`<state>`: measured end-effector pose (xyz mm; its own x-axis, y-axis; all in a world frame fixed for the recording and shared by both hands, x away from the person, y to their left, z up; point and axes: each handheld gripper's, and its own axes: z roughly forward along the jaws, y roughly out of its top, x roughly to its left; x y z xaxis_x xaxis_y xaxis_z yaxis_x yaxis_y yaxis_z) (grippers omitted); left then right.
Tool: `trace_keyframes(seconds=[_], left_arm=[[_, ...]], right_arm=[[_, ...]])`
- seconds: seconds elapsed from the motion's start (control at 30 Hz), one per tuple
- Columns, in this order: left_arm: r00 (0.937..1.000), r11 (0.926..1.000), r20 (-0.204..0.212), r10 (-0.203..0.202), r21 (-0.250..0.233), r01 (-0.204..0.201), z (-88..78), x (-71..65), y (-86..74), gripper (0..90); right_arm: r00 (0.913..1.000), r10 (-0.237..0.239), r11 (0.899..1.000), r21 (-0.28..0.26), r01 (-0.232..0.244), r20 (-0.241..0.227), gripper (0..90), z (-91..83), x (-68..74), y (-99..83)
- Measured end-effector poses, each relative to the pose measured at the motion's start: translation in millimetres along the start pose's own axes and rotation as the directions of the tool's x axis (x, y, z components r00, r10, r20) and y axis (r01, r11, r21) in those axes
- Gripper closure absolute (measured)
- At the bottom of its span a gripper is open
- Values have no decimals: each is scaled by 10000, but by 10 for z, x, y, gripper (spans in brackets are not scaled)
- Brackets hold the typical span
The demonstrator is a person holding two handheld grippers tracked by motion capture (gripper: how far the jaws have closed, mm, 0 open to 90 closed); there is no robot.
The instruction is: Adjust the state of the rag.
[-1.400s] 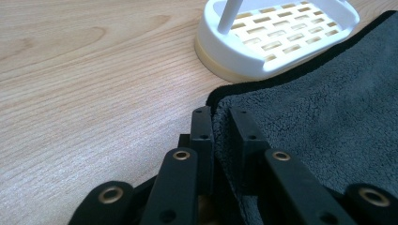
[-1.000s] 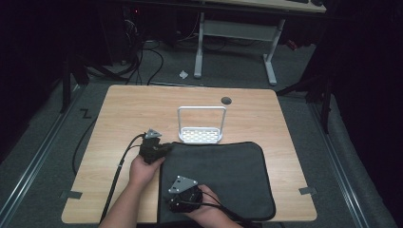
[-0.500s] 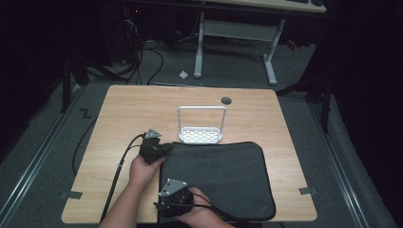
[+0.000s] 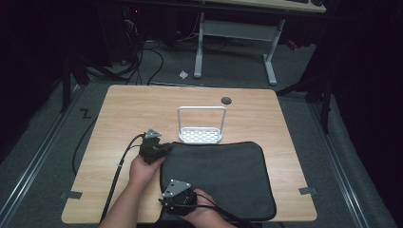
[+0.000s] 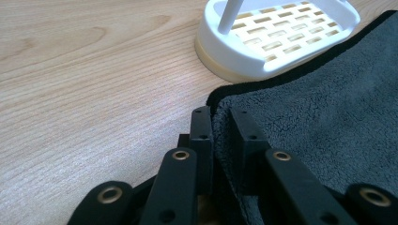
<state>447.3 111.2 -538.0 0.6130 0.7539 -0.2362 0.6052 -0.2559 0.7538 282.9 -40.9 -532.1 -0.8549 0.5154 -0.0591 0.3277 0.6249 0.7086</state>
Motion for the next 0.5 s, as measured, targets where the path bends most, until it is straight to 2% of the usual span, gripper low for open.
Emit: trace_keyframes(seconds=[0.17,0.27,0.5], left_arm=[[10000,10000,21,-14,-2,14,0,2,0,800],[10000,10000,25,-5,5,5,-1,1,-1,798],[9994,9996,208,-272,-4,272,-9,29,-6,798]], right_arm=[[9999,-137,9999,-25,138,88,690,-10,-24,-6],[9995,-283,9996,-51,284,157,787,-22,-33,-23],[9990,-405,9988,-257,410,189,822,-56,-55,-48]])
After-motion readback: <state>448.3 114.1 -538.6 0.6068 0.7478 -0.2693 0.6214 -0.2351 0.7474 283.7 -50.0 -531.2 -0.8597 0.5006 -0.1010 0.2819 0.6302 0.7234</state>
